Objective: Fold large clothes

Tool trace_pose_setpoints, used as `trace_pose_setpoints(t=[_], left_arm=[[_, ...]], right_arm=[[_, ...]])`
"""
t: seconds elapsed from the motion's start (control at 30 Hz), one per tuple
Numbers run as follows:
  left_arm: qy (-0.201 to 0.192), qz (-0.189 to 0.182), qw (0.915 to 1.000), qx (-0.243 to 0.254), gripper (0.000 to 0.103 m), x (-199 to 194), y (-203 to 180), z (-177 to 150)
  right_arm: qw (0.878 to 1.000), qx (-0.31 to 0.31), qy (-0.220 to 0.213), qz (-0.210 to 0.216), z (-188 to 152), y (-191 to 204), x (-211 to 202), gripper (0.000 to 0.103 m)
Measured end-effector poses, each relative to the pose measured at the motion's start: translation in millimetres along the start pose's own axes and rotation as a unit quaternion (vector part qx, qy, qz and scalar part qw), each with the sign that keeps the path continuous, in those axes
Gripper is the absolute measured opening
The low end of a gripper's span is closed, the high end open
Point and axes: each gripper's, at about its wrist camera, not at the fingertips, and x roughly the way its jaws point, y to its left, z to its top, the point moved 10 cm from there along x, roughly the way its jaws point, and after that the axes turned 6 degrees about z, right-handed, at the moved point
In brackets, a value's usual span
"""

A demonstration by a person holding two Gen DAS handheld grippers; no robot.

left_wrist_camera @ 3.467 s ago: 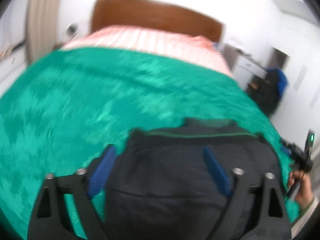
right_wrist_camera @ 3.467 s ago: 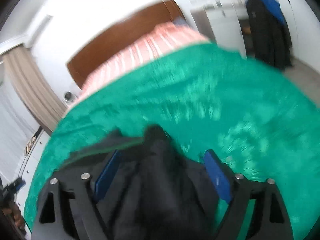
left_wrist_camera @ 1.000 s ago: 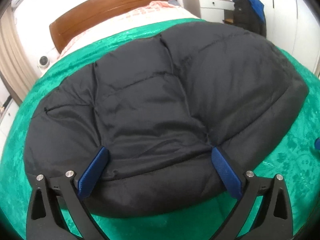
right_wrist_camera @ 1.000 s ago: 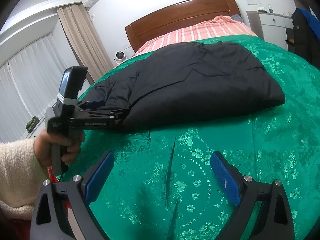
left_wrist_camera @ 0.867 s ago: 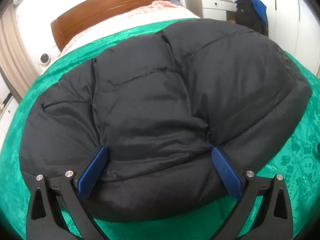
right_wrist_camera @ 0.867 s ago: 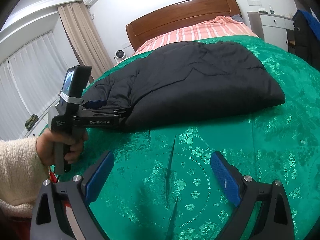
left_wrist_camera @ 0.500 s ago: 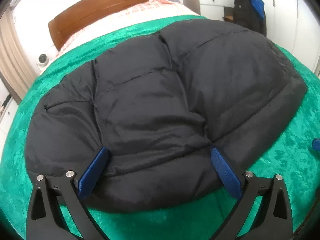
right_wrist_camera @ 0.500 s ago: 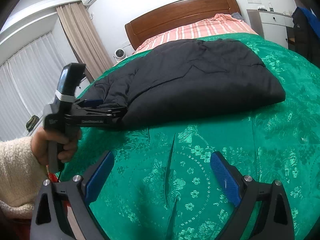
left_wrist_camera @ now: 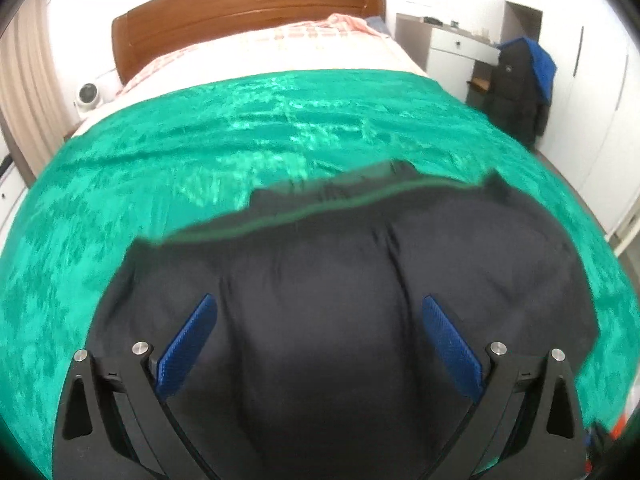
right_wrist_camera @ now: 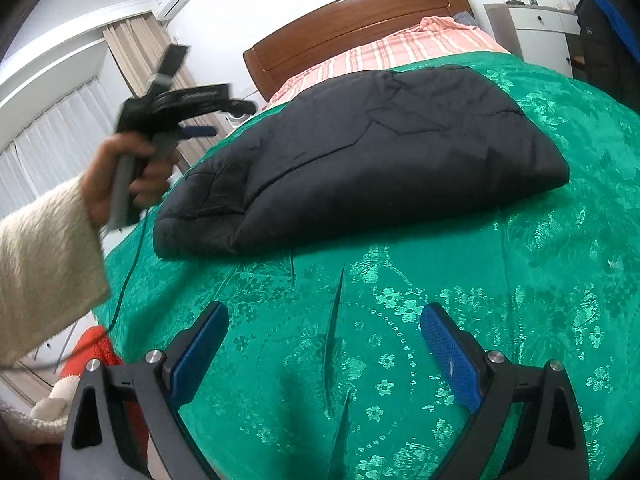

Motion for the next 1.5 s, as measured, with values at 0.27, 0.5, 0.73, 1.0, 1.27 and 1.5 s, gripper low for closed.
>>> trace_pose_setpoints(t=[0.27, 0.5, 0.73, 1.0, 1.27, 1.5], left_arm=[[0.076, 0.001, 0.9956, -0.055, 0.103, 98, 14, -1], [0.065, -0.001, 0.9966, -0.05, 0.101, 84, 17, 6], [0.044, 0.001, 0.9966, -0.07, 0.102, 84, 16, 40], [0.064, 0.028, 0.9958, -0.06, 0.103, 124, 17, 12], [0.059, 0.028, 0.9963, -0.056, 0.103, 124, 15, 9], [0.052, 0.034, 0.9967, -0.053, 0.103, 116, 15, 11]], right_arm=[[0.999, 0.032, 0.009, 0.011, -1, -12, 5, 0.096], [0.999, 0.039, 0.008, 0.02, 2, -14, 6, 0.096], [0.998, 0.049, 0.007, 0.028, -1, -16, 4, 0.096], [0.998, 0.05, 0.01, 0.028, -3, -18, 5, 0.096], [0.999, 0.045, 0.016, 0.024, 1, -16, 10, 0.096], [0.999, 0.042, 0.018, 0.022, 2, -16, 12, 0.096]])
